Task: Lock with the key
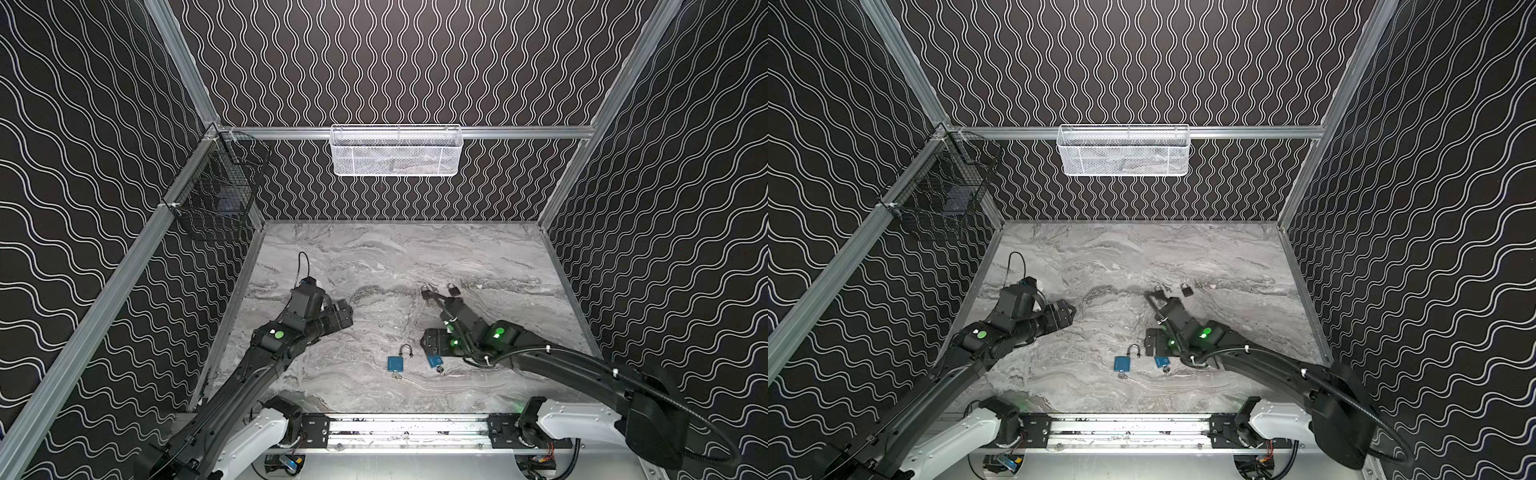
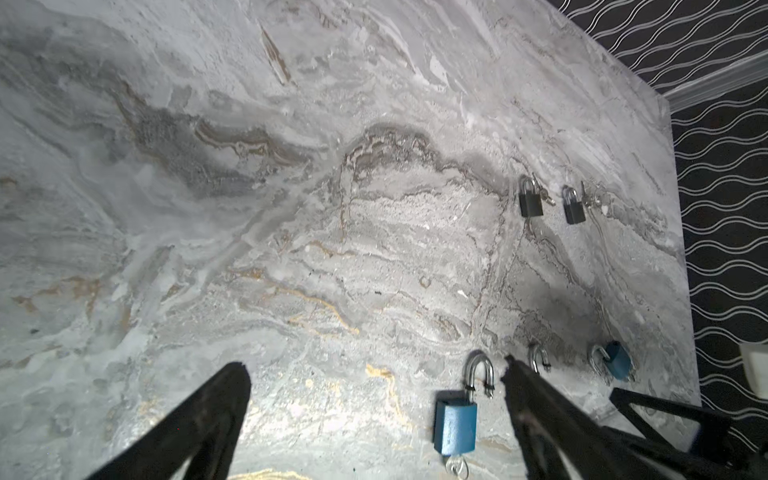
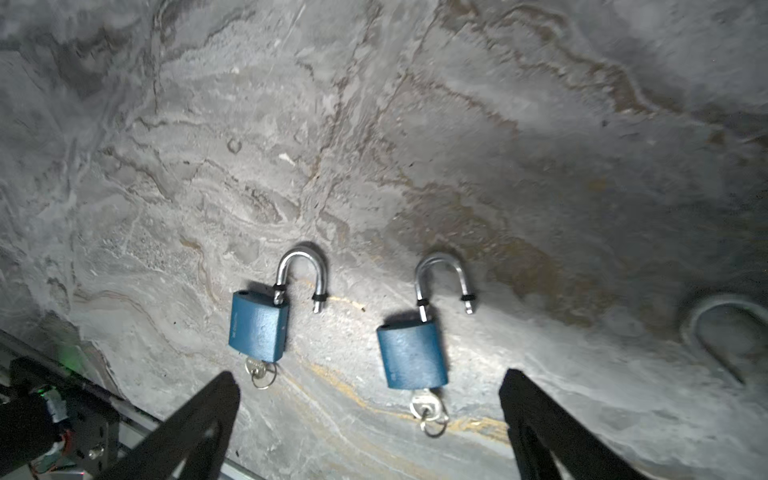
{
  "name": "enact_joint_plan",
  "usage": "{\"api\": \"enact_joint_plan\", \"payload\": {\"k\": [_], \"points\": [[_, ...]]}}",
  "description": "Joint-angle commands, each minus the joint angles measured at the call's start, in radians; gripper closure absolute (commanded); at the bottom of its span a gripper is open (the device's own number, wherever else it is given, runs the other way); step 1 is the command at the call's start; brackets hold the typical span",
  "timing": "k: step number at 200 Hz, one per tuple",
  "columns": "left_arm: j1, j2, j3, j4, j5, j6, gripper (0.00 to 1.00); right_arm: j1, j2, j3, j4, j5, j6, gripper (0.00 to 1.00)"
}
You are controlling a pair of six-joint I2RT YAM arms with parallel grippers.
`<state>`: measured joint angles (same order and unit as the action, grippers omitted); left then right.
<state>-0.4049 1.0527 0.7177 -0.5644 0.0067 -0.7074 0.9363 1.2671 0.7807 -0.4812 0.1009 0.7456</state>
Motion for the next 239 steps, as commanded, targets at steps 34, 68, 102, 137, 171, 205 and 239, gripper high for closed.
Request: {"api": "enact_joint_plan", "payload": {"k": [34, 68, 102, 137, 171, 205, 239], "points": [[0.015, -0.052, -0.023, -0.071, 0.015, -0.017, 0.01, 0.215, 0.281, 0.174, -0.045, 0.164, 0.181, 0.02], [0.029, -0.087, -0.032, -0.115, 0.005, -0.018, 0.01, 0.285, 0.402, 0.272, -0.05, 0.168, 0.218, 0.1], [0.039, -0.107, -0.035, -0.142, 0.002, -0.021, 0.01, 0.305, 0.468, 0.309, -0.046, 0.155, 0.238, 0.21], [0.044, -0.122, -0.037, -0.164, -0.002, -0.017, 0.01, 0.307, 0.508, 0.334, -0.075, 0.17, 0.255, 0.28], [0.046, -0.146, -0.038, -0.165, 0.017, 0.0, 0.01, 0.308, 0.533, 0.341, -0.065, 0.162, 0.26, 0.35], [0.046, -0.156, -0.029, -0.185, 0.013, 0.003, 0.01, 0.309, 0.559, 0.345, -0.054, 0.15, 0.265, 0.35], [0.046, -0.138, -0.033, -0.175, 0.029, 0.003, 0.01, 0.308, 0.588, 0.37, -0.062, 0.146, 0.258, 0.35]]}}
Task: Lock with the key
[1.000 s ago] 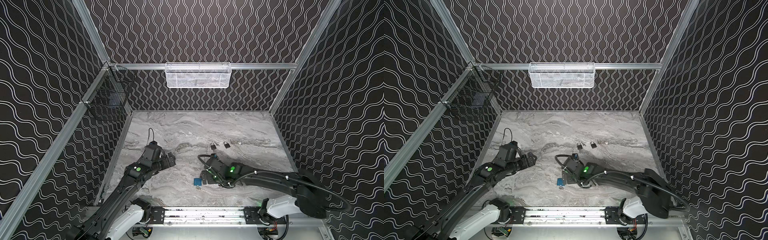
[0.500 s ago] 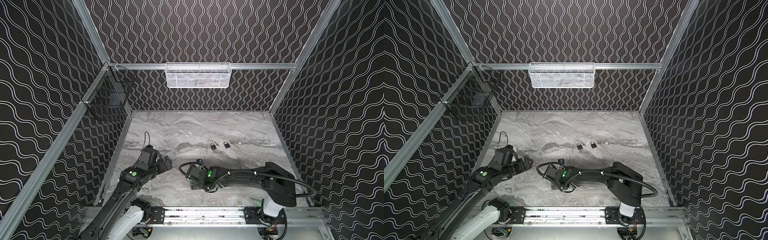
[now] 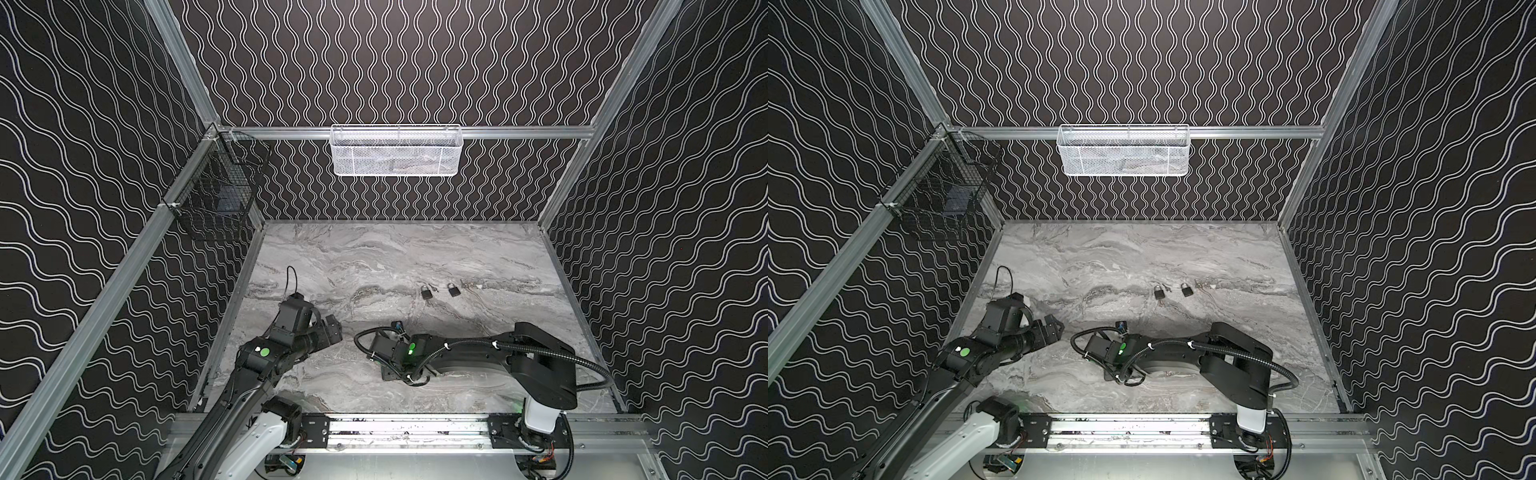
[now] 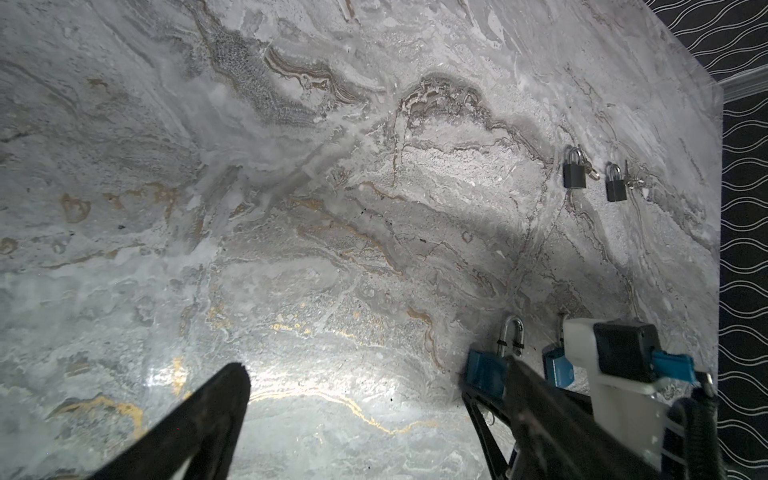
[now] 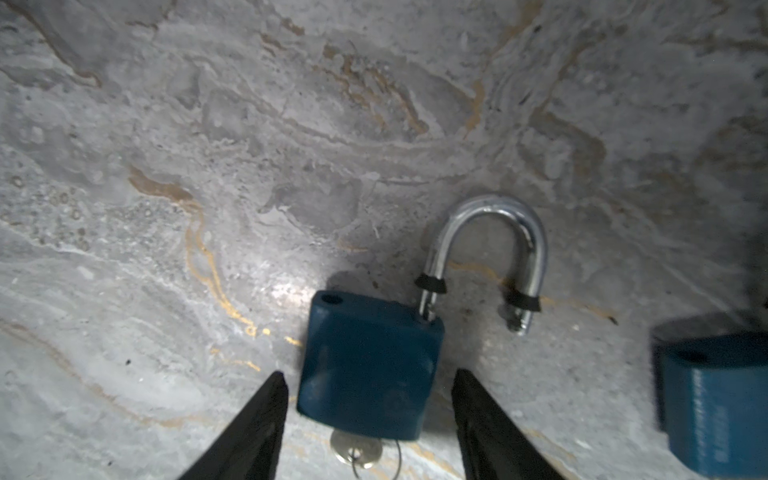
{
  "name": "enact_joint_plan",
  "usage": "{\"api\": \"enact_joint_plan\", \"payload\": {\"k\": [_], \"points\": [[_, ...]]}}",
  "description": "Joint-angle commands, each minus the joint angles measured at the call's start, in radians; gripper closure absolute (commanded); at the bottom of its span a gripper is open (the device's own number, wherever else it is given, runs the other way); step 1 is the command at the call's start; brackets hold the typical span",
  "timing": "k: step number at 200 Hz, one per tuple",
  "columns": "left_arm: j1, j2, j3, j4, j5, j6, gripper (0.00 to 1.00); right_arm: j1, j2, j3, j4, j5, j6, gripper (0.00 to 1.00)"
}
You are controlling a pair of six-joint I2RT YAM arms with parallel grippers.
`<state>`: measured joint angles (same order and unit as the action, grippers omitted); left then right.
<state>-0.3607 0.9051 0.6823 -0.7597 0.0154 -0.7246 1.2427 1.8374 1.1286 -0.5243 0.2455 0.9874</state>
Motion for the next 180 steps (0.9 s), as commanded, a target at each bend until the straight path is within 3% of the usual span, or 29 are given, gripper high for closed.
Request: {"api": "enact_joint_plan", "payload": {"k": [1, 65, 99, 134, 180], "points": [[0.002, 0.01, 0.003, 0.02, 0.021, 0.02, 0.01, 0.002, 0.018, 0.023, -0.02, 0.001, 0.015, 0.35], [0.003, 0.012, -0.007, 0.038, 0.038, 0.025, 0.01, 0.01, 0.018, 0.004, -0.019, -0.014, 0.023, 0.48], [0.003, 0.017, -0.018, 0.067, 0.073, 0.036, 0.02, 0.016, -0.009, -0.009, -0.016, 0.01, -0.002, 0.66], [0.004, 0.023, -0.04, 0.129, 0.164, 0.046, 0.03, 0.022, -0.08, -0.047, 0.075, 0.018, -0.164, 0.74], [0.003, 0.07, -0.082, 0.283, 0.346, 0.053, 0.04, 0.024, -0.223, -0.125, 0.218, -0.043, -0.41, 0.77]]}}
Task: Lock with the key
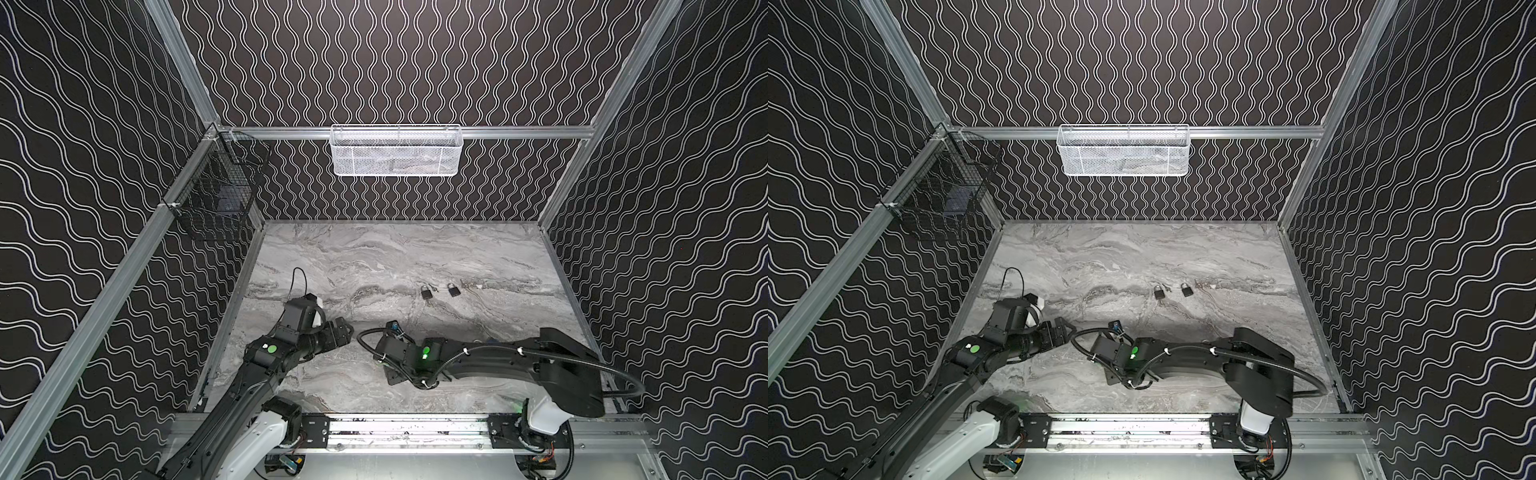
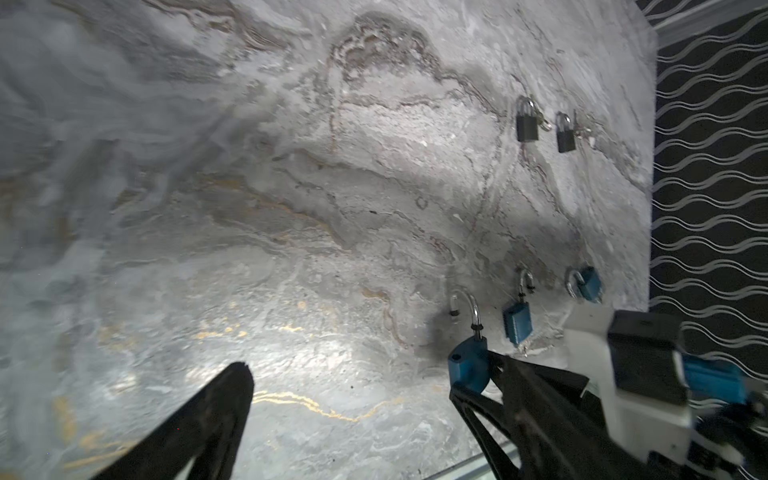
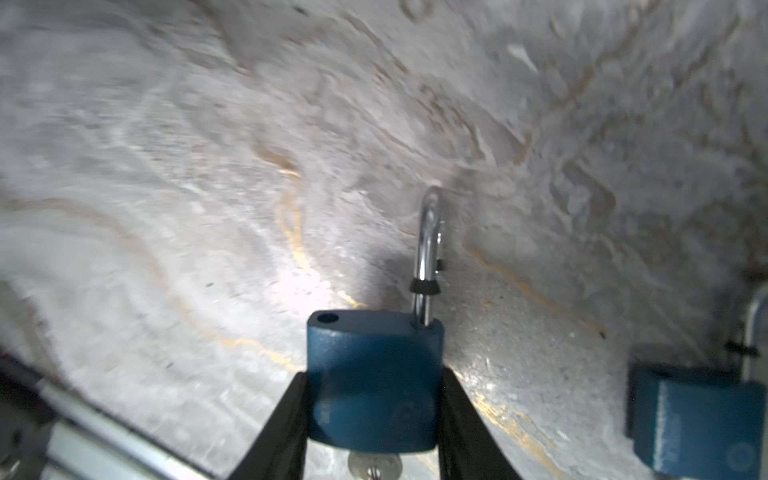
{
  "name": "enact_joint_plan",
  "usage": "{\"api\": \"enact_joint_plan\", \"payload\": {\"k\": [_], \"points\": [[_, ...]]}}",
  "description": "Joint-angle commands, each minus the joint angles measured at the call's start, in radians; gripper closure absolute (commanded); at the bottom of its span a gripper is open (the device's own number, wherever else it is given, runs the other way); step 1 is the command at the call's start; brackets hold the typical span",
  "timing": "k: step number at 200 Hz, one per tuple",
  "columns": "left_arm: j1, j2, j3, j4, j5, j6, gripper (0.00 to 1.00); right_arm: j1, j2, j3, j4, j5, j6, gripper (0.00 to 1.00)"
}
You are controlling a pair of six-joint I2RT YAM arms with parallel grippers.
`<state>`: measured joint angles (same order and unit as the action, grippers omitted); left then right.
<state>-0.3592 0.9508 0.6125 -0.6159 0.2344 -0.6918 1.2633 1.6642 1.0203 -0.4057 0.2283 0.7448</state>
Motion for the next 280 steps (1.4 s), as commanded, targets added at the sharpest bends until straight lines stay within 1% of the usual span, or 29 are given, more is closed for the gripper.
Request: {"api": "enact_joint_plan", "payload": {"k": [1, 21, 47, 64, 87, 115, 148, 188, 195, 220, 253, 280], "points": [[0.002, 0.028, -0.014, 0.142, 0.13, 0.019, 0.04, 0.003, -0.051, -0.016, 0.1, -0.026, -0.171, 0.77], [0.001, 0.07, -0.025, 0.209, 0.189, 0.01, 0.05, -0.003, -0.077, -0.016, 0.094, -0.024, -0.242, 0.77], [0.0, 0.124, -0.03, 0.293, 0.245, -0.001, 0.06, -0.013, -0.113, -0.017, 0.114, -0.065, -0.312, 0.79], [-0.001, 0.162, -0.022, 0.324, 0.254, -0.008, 0.06, -0.02, -0.128, -0.017, 0.111, -0.073, -0.343, 0.79], [-0.008, 0.216, -0.014, 0.404, 0.29, -0.018, 0.07, -0.036, -0.144, -0.012, 0.112, -0.125, -0.389, 0.79], [-0.055, 0.278, 0.001, 0.496, 0.293, -0.008, 0.08, -0.073, -0.167, -0.01, 0.136, -0.206, -0.426, 0.8], [-0.084, 0.33, 0.001, 0.585, 0.307, -0.013, 0.09, -0.132, -0.203, -0.017, 0.167, -0.289, -0.447, 0.8], [-0.105, 0.385, 0.009, 0.655, 0.349, -0.008, 0.11, -0.187, -0.222, -0.017, 0.199, -0.349, -0.461, 0.81], [-0.111, 0.387, 0.013, 0.66, 0.353, -0.006, 0.11, -0.197, -0.224, -0.048, 0.21, -0.362, -0.461, 0.81], [-0.115, 0.376, 0.008, 0.678, 0.373, -0.004, 0.13, -0.219, -0.221, -0.055, 0.23, -0.38, -0.461, 0.81], [-0.114, 0.37, -0.008, 0.702, 0.396, -0.002, 0.18, -0.232, -0.21, -0.055, 0.24, -0.392, -0.461, 0.81], [-0.115, 0.371, -0.011, 0.693, 0.395, 0.013, 0.19, -0.242, -0.212, -0.064, 0.259, -0.416, -0.456, 0.81]]}}
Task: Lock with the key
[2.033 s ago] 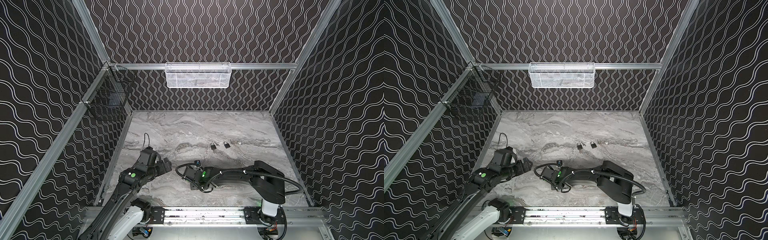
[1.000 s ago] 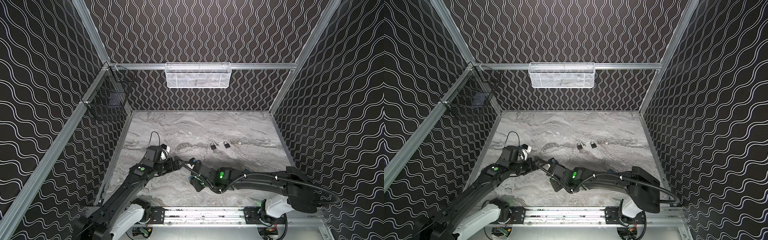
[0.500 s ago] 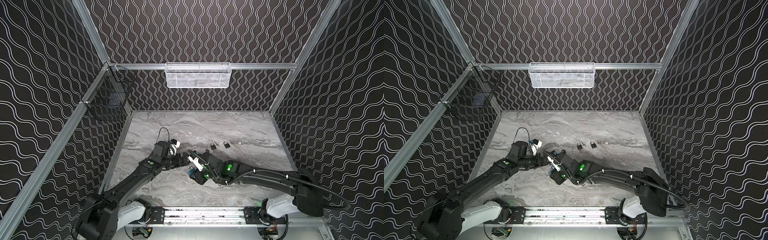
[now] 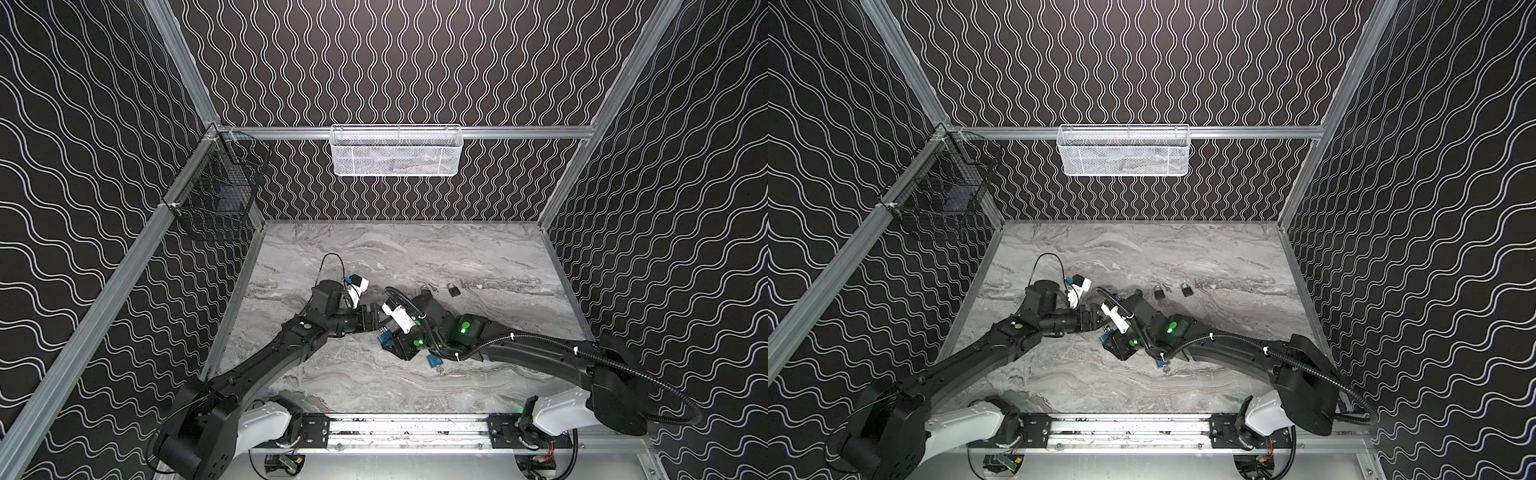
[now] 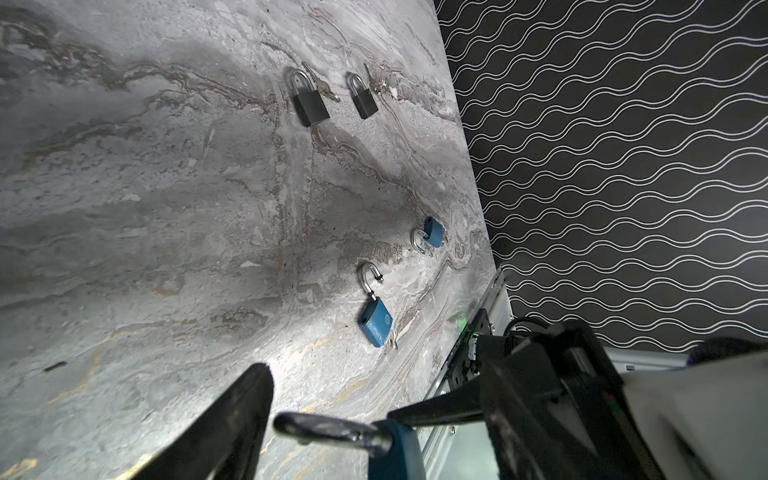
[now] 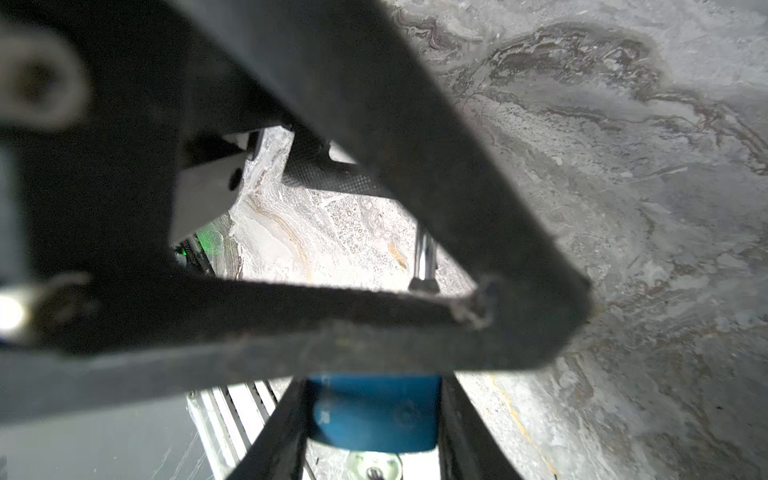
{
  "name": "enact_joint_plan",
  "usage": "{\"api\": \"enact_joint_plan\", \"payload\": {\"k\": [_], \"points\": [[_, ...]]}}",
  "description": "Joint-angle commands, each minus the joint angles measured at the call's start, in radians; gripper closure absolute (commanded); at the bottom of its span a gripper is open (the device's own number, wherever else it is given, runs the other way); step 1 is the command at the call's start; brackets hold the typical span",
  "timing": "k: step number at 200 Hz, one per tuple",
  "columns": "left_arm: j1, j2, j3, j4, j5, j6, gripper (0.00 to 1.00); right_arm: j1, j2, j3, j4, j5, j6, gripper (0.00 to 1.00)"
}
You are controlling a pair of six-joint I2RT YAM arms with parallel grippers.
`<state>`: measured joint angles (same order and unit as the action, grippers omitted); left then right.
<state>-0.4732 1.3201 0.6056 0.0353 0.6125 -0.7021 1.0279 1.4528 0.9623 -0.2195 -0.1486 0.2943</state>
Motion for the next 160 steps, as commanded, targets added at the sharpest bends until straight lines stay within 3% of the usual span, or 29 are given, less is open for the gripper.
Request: {"api": "enact_joint_plan", "payload": {"k": [1, 70, 160], "points": [[-0.001, 0.002, -0.004, 0.043, 0.018, 0.025, 0.19, -0.007, 0.0, -0.006, 0.073, -0.04, -0.005, 0.81], [-0.002, -0.043, -0.021, 0.03, 0.045, 0.038, 0.32, -0.038, -0.003, -0.014, 0.091, -0.043, -0.002, 0.81], [-0.002, -0.015, 0.013, -0.006, -0.001, 0.056, 0.46, -0.038, -0.009, -0.009, 0.082, -0.051, -0.005, 0.8]]}}
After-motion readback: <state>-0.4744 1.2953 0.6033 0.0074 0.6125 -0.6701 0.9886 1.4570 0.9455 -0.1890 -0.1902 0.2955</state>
